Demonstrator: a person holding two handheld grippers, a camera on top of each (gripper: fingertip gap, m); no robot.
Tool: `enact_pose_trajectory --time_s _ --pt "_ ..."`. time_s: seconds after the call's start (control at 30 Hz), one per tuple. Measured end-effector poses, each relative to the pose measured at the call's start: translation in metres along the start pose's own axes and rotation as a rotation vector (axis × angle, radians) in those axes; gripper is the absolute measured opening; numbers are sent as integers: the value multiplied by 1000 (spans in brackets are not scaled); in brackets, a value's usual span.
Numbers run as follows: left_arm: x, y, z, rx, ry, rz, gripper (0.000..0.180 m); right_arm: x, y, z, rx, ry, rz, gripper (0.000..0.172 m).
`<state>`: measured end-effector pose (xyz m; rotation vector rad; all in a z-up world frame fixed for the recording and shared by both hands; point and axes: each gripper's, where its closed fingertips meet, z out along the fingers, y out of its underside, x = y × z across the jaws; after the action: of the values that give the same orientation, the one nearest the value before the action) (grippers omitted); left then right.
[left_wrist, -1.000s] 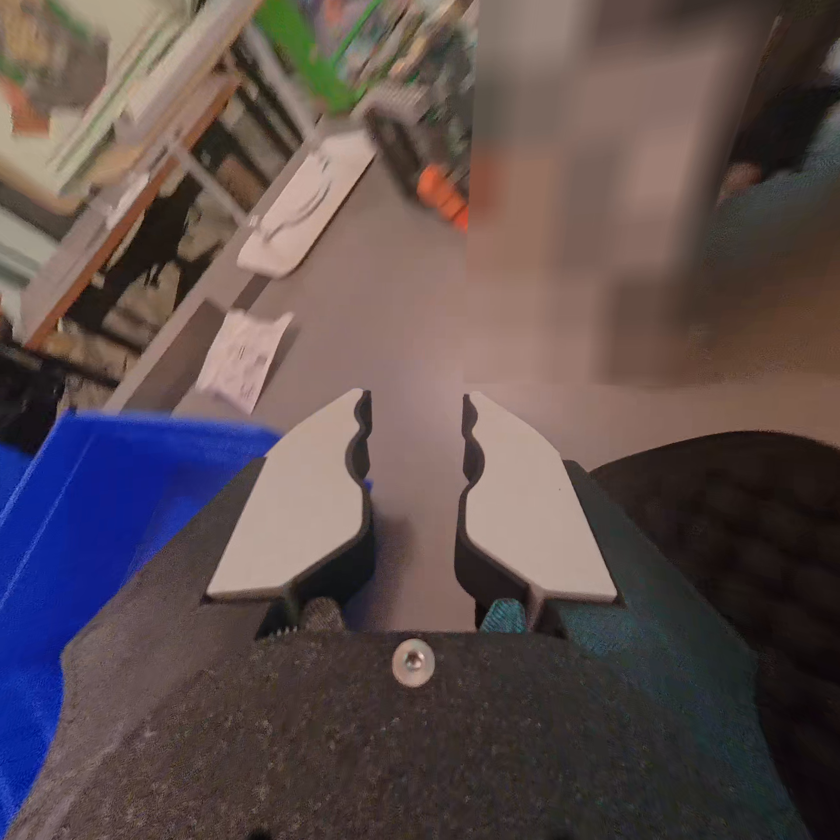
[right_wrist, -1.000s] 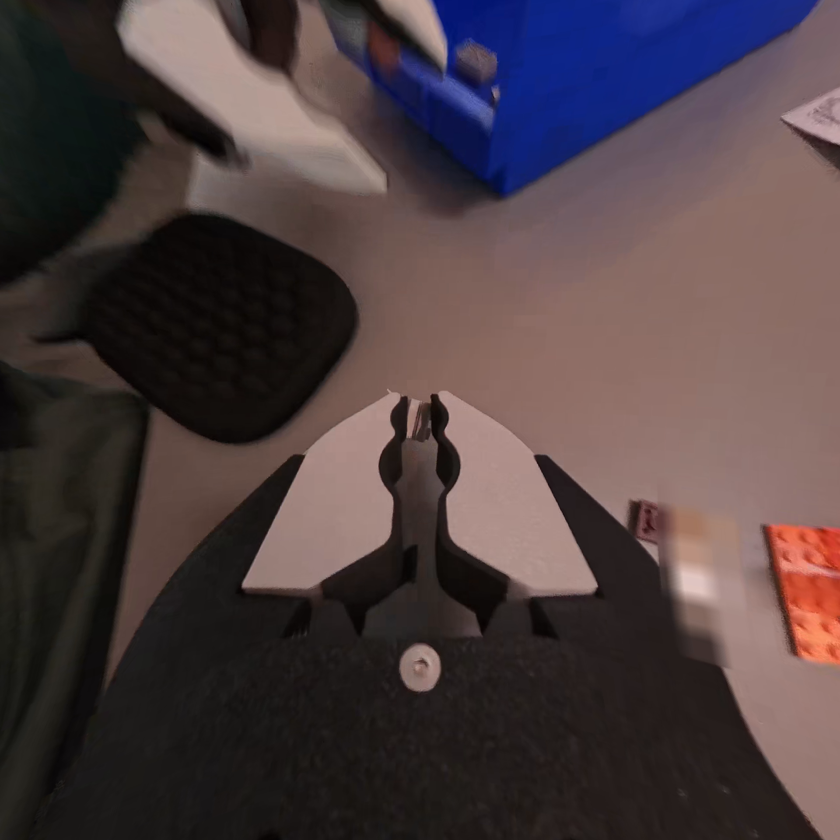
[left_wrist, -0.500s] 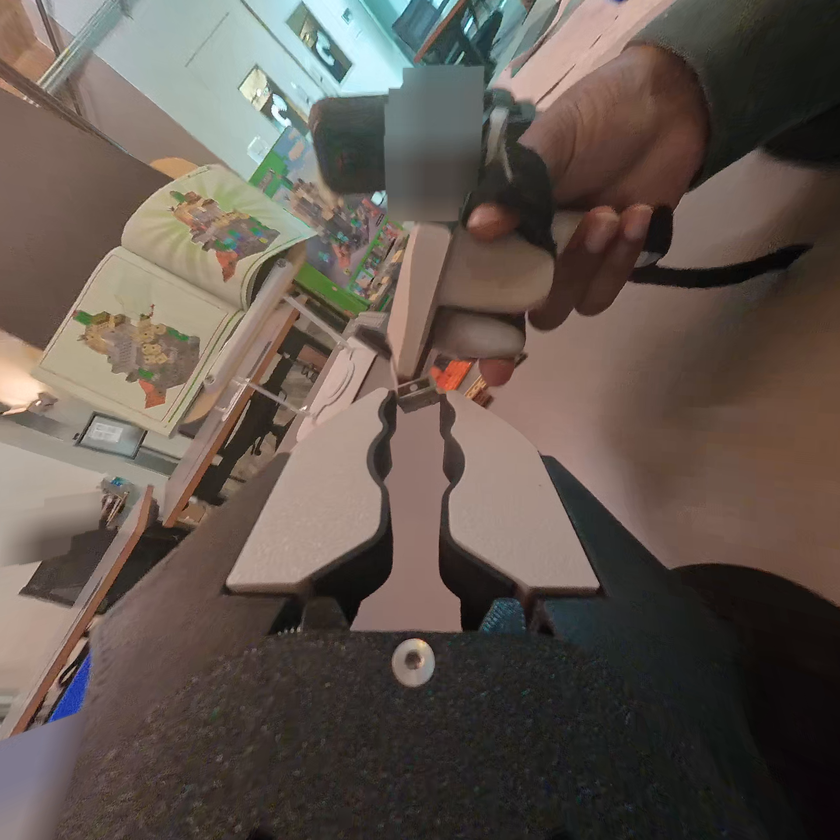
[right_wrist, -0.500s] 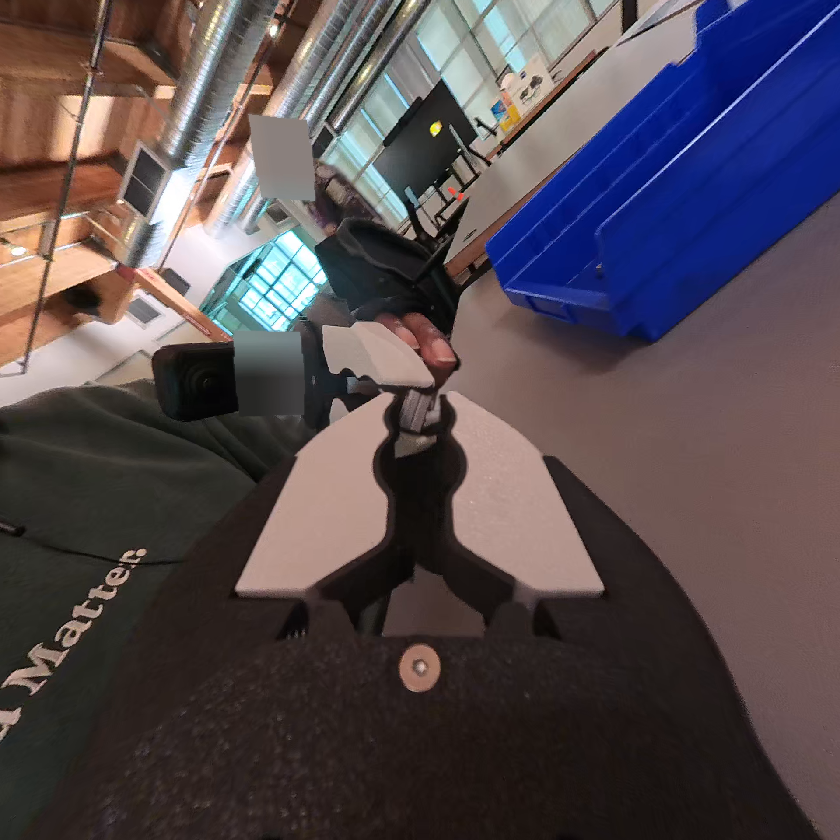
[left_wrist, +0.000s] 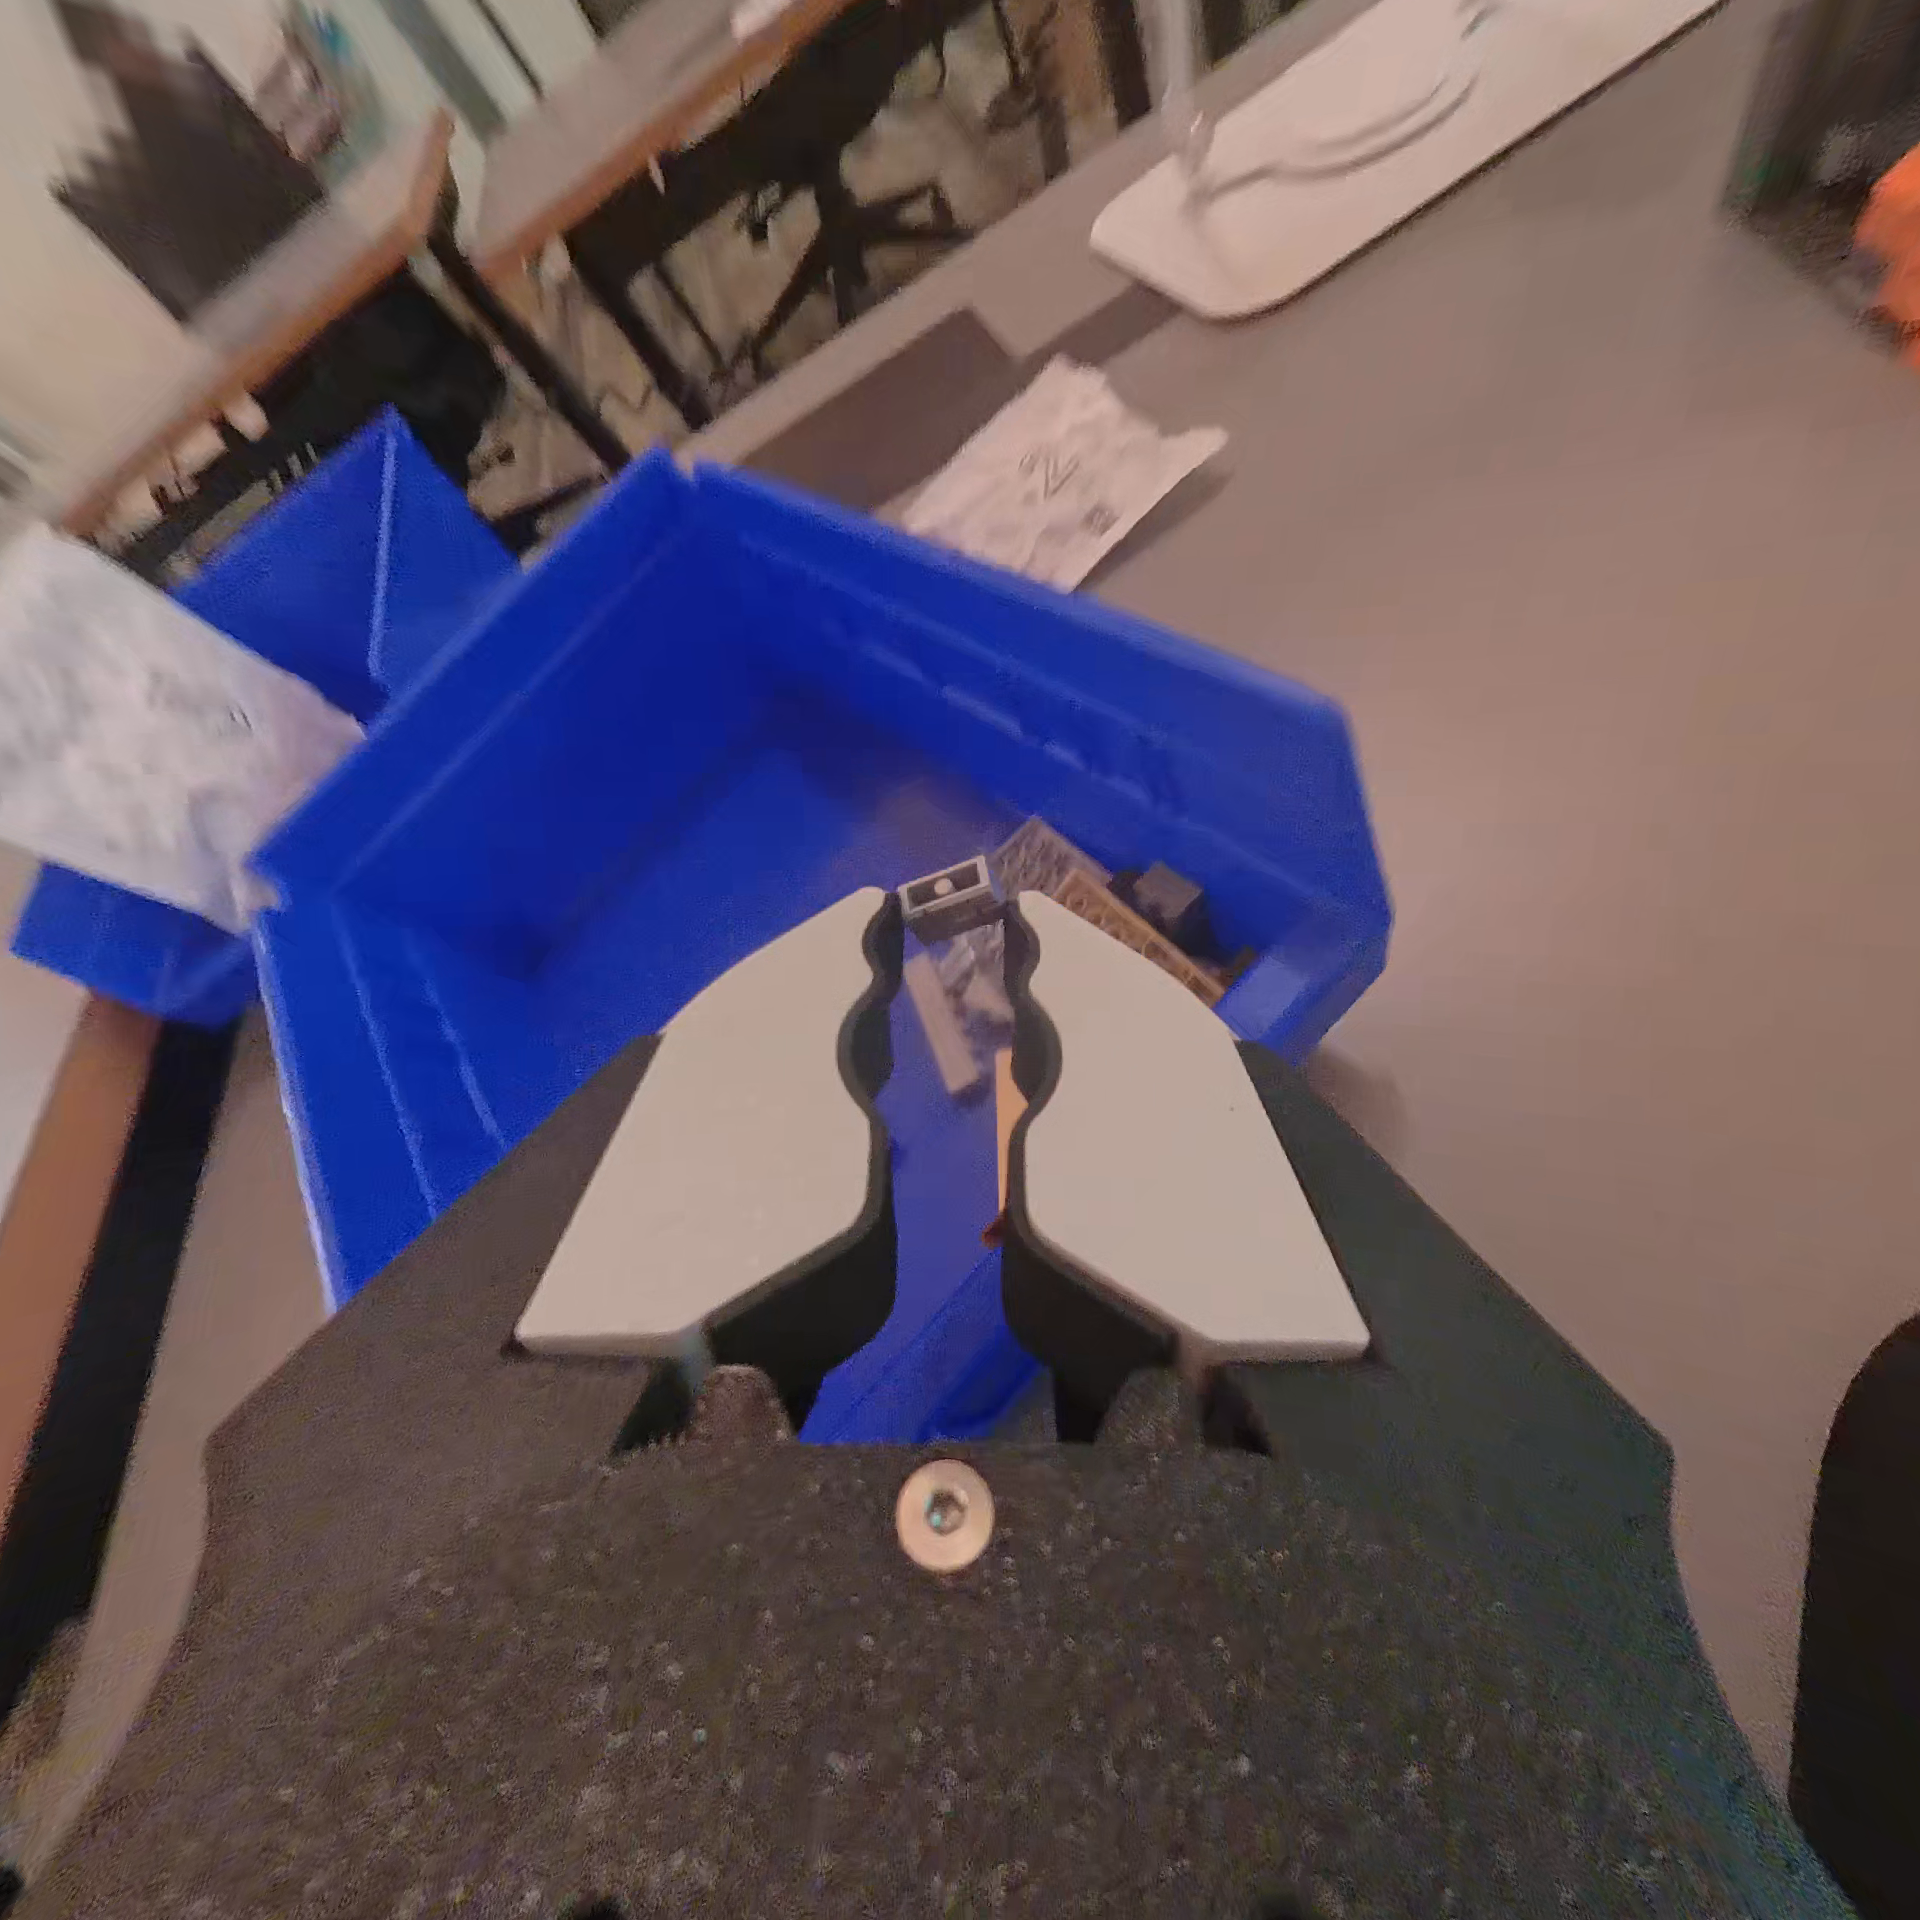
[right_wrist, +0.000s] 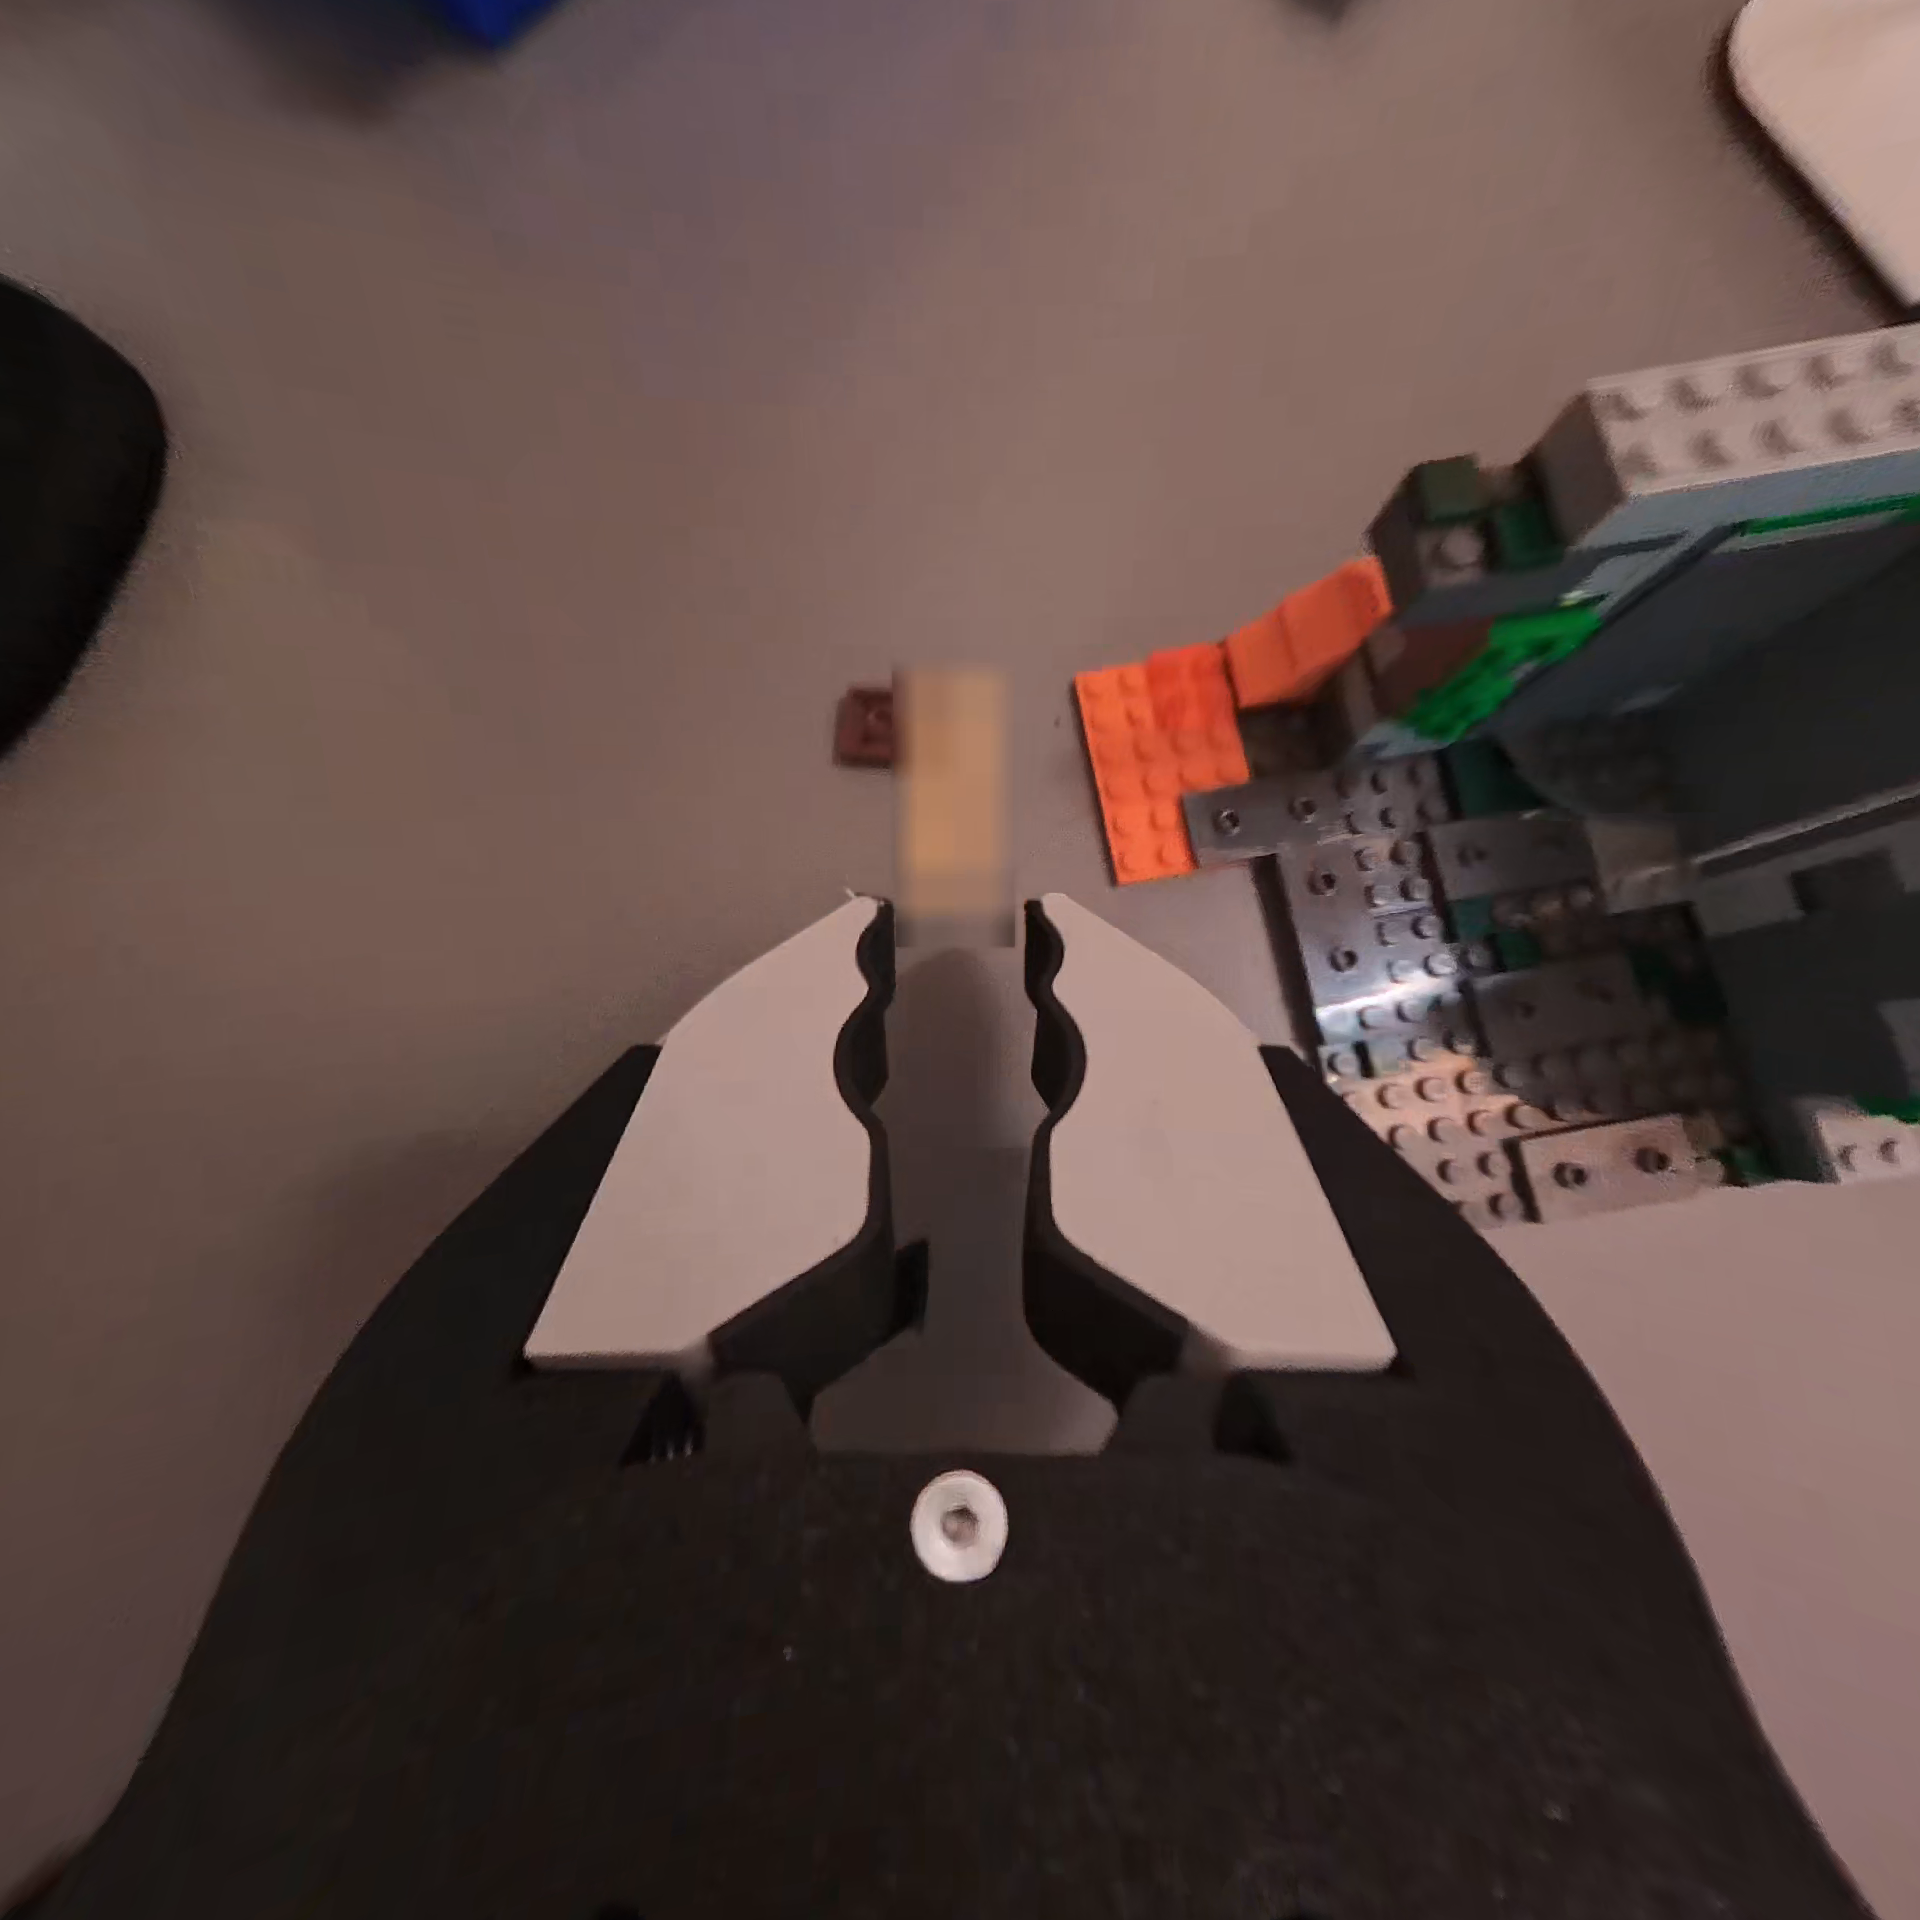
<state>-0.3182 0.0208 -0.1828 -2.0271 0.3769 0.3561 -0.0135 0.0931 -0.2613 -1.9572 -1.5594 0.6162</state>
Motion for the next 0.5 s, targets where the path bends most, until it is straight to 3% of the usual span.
enact_pose_trajectory --time_s 0.1,0.23,0.37,0.5 --pt "-7 23 12 -105 9 -98 18 -8 7 8 -60 -1 -50 23" --pt "-6 41 22 -170 24 -140 39 -15 13 15 -121 21 -106 23" --pt "-2 36 22 -137 29 -120 49 -19 15 17 -146 25 -130 15" --pt "9 3 9 25 27 -64 44 -21 15 17 -149 10 -142 6"
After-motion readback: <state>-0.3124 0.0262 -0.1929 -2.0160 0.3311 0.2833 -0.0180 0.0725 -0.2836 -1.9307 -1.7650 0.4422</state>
